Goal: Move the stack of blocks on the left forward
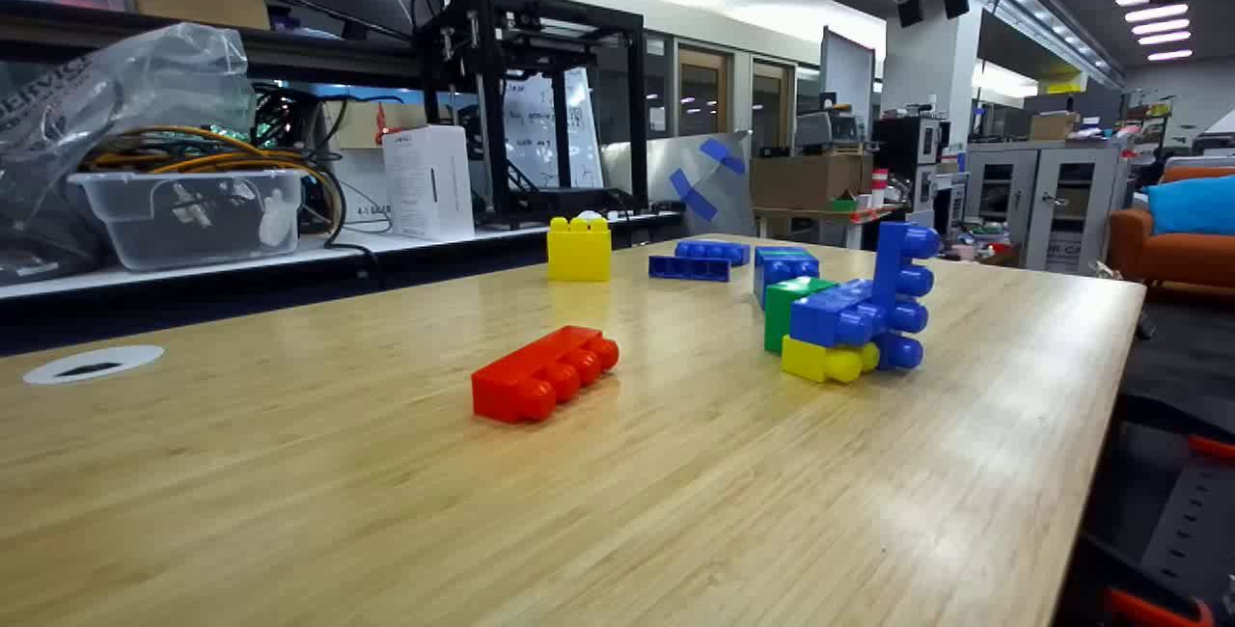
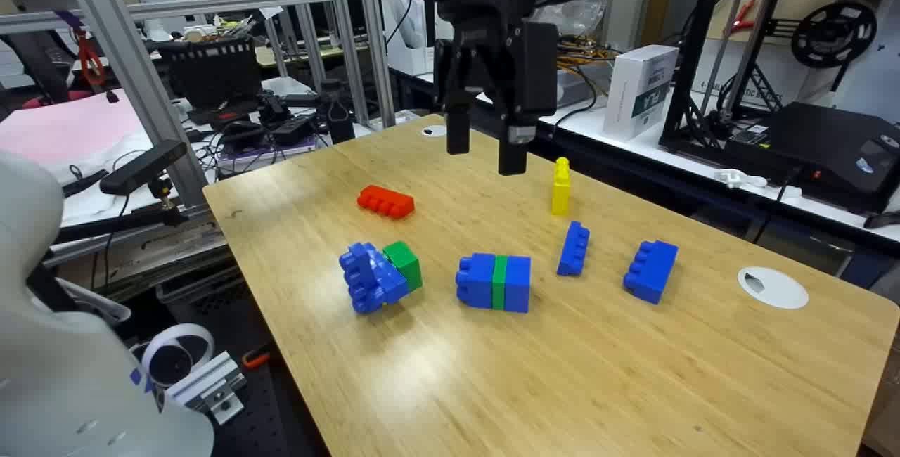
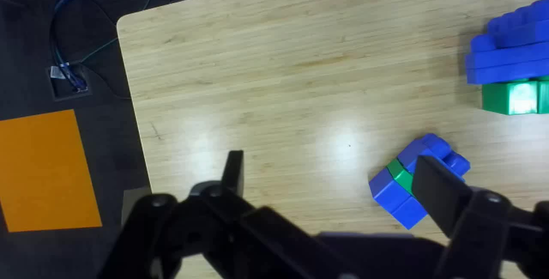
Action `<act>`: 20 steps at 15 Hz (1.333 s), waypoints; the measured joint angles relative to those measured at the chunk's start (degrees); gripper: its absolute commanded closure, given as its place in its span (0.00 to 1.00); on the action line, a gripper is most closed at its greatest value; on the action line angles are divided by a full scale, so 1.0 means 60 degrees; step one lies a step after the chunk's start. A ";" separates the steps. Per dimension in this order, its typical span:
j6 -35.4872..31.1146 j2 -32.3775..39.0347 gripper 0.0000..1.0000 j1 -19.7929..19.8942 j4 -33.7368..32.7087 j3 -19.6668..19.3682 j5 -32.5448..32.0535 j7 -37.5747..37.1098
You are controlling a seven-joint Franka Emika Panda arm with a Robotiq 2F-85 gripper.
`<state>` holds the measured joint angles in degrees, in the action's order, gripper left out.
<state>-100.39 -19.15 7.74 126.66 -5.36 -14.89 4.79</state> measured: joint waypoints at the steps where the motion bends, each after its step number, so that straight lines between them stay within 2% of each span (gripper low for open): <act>1: 0.0000 -0.0001 0.00 0.0000 0.0000 0.0000 0.0000 0.0000; 12: 0.0000 -0.0002 0.00 -0.0090 0.0074 0.0000 0.0095 -0.0001; 20: -0.0003 0.0009 0.00 -0.0970 0.1425 0.0241 0.1085 0.0000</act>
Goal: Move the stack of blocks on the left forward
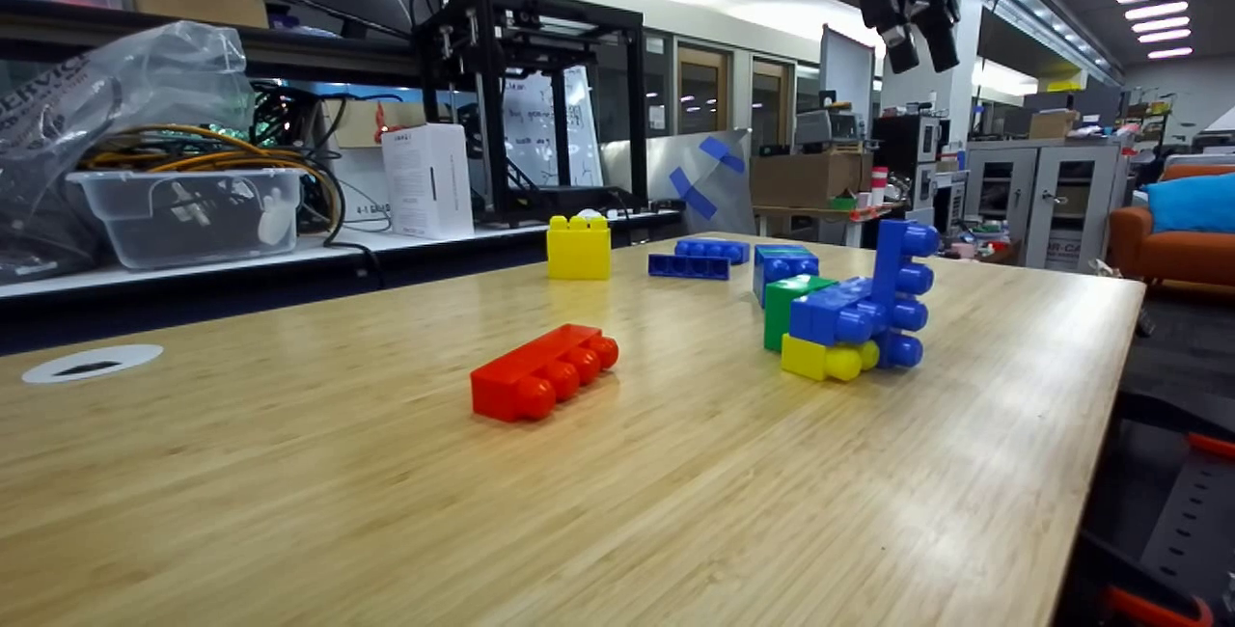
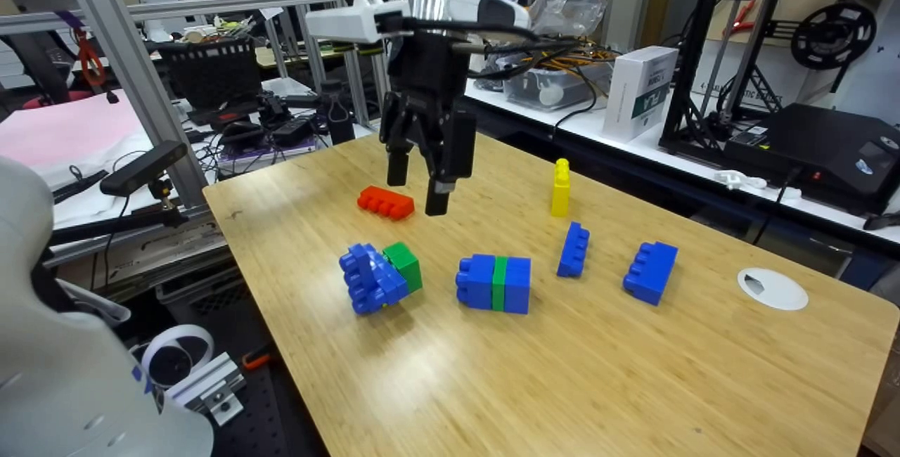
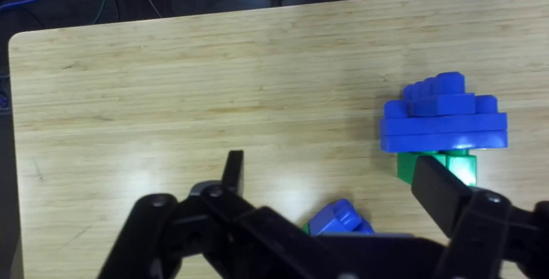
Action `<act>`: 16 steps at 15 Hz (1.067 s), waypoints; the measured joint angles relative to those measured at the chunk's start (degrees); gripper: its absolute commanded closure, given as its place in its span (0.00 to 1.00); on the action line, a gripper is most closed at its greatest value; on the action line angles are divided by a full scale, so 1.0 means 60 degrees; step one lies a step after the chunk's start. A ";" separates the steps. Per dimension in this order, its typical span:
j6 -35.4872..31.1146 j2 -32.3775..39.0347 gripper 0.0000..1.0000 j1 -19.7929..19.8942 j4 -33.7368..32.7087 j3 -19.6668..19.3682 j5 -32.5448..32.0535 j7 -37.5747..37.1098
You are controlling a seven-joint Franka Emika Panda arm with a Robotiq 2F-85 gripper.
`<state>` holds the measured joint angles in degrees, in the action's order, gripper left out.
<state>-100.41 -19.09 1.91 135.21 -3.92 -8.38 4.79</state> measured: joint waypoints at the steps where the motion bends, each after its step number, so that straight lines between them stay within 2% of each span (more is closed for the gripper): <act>1: 0.0000 0.0004 0.00 -0.0083 0.0101 0.0010 0.0174 0.0002; 7: -0.0086 0.0155 0.00 -0.0365 0.0559 0.0036 0.1332 0.0030; 16: -0.1116 0.1520 0.00 -0.0674 0.0850 0.0365 0.2427 0.0030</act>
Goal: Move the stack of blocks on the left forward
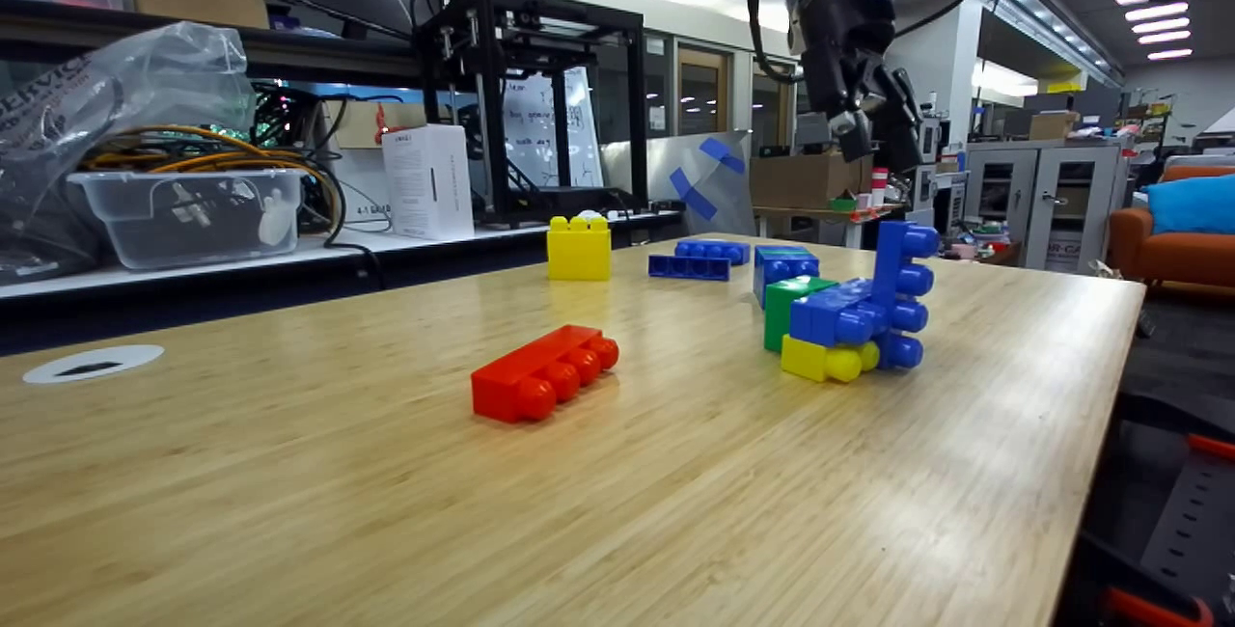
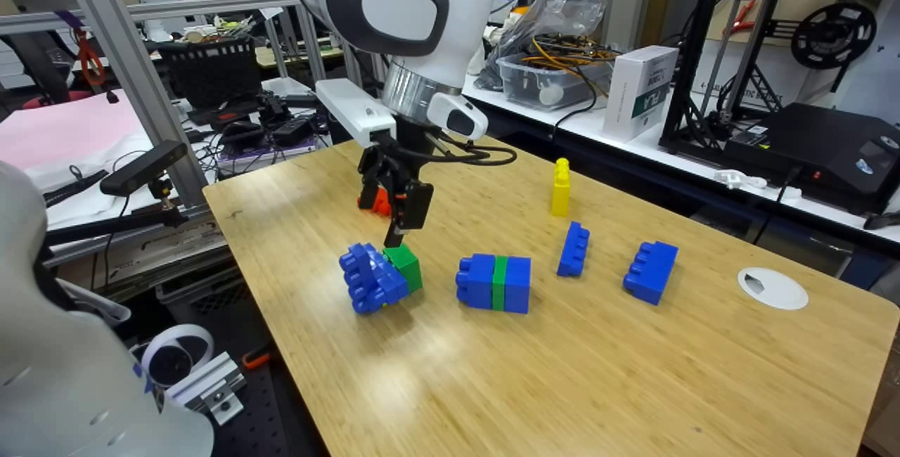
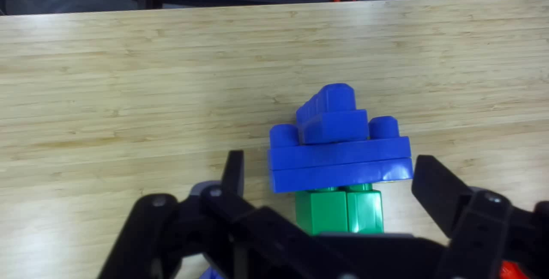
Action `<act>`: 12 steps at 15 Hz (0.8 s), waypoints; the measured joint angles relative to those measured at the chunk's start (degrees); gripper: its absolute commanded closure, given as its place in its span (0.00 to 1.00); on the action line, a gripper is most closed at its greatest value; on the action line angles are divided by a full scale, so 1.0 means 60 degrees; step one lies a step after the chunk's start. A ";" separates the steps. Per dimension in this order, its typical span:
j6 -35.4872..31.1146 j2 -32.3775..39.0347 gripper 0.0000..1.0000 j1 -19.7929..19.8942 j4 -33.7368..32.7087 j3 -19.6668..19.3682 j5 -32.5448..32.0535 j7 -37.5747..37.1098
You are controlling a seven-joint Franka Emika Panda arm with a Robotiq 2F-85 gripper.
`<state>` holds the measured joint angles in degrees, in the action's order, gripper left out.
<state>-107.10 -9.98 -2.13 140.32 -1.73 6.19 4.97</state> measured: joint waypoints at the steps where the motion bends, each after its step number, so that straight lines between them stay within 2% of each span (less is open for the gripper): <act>1: -0.0091 0.0151 0.00 -0.0014 0.0051 0.0042 0.0035 0.0000; 12: -0.0257 0.1158 0.00 -0.0070 0.0381 0.0363 0.0047 0.0000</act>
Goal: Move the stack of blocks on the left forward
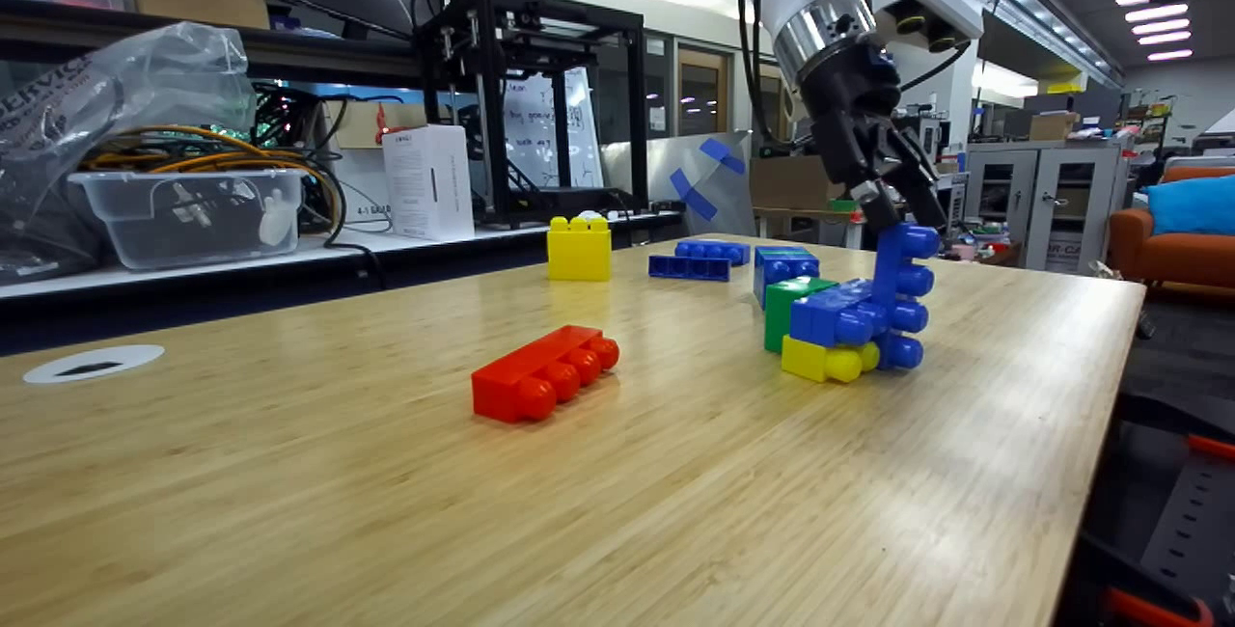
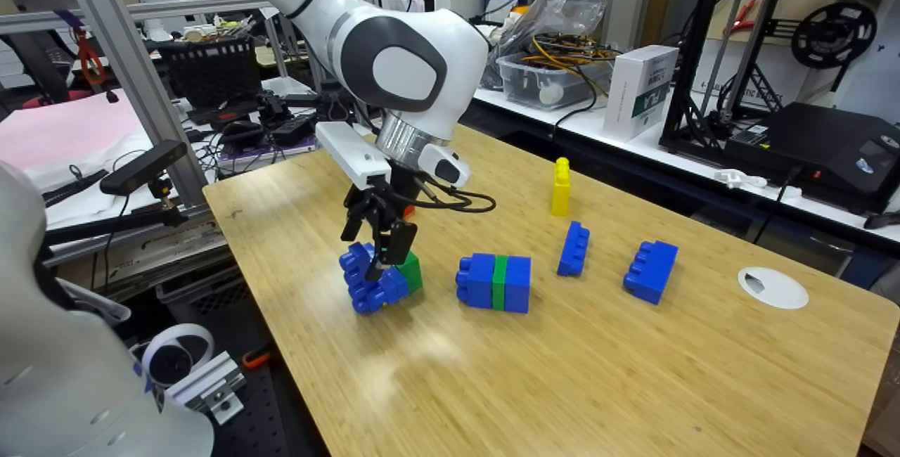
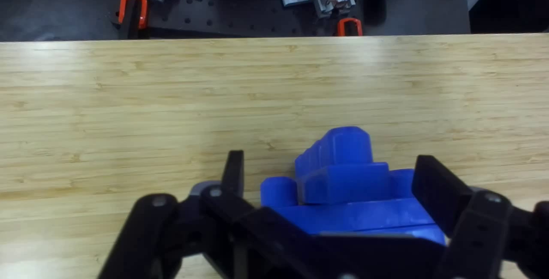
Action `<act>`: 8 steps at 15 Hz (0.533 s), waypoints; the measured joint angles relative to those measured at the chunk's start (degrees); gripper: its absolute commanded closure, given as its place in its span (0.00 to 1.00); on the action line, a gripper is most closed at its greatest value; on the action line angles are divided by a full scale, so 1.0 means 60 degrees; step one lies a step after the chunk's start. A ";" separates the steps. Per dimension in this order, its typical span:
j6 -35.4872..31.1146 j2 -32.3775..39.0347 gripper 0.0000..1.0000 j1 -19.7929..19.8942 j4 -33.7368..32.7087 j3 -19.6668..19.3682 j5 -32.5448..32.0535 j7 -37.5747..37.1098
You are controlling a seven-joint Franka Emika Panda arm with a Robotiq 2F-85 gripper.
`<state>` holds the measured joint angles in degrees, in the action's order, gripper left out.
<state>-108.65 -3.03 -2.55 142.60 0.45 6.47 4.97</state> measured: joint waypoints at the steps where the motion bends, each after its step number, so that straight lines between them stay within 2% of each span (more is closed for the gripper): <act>1: 0.0000 0.0034 0.00 -0.0011 0.0018 0.0040 0.0000 0.0000; 2: -0.0001 0.0063 0.00 -0.0021 0.0037 0.0078 0.0000 0.0000; 3: -0.0001 0.0082 0.25 -0.0030 0.0057 0.0117 0.0000 0.0000; 5: -0.0001 0.0088 0.34 -0.0051 0.0104 0.0164 0.0000 0.0000; 8: -0.0002 0.0088 0.56 -0.0054 0.0143 0.0211 -0.0002 0.0000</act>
<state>-108.66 -2.50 -2.87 143.46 1.72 6.45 4.97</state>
